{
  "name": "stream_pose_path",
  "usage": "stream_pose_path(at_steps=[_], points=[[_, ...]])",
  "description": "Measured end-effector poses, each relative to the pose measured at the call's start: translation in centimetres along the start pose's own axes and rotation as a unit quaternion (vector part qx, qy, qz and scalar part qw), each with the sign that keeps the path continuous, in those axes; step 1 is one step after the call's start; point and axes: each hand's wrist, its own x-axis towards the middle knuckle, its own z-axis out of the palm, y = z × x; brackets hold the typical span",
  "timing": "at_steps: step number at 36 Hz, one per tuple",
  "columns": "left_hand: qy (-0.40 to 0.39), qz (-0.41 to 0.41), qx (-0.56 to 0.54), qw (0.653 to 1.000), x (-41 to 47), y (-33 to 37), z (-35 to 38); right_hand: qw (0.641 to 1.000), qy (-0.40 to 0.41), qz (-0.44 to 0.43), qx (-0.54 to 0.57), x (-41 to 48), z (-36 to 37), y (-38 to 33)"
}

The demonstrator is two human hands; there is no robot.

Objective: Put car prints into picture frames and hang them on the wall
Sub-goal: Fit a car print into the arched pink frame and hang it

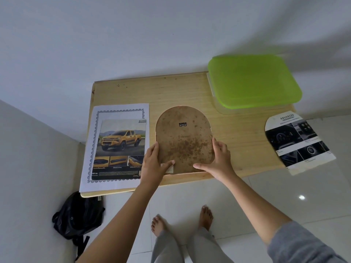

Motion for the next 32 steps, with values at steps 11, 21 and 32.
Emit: stream_pose_path(at_steps=[11, 21, 32], points=[[-0.011, 0.013, 0.031, 0.999, 0.1, 0.1, -0.6, 0.999, 0.0, 0.028, -0.037, -0.2, 0.1, -1.5], [-0.134, 0.037, 0.027, 0.99, 0.0, -0.5, -2.4, 0.987, 0.004, 0.053, -0.153, -1.8, 2.4, -3.5], [-0.104, 0.038, 0.047, 0.993, -0.2, -0.4, -1.9, 0.977, 0.064, 0.045, -0.197, -1.9, 3.2, -3.4]])
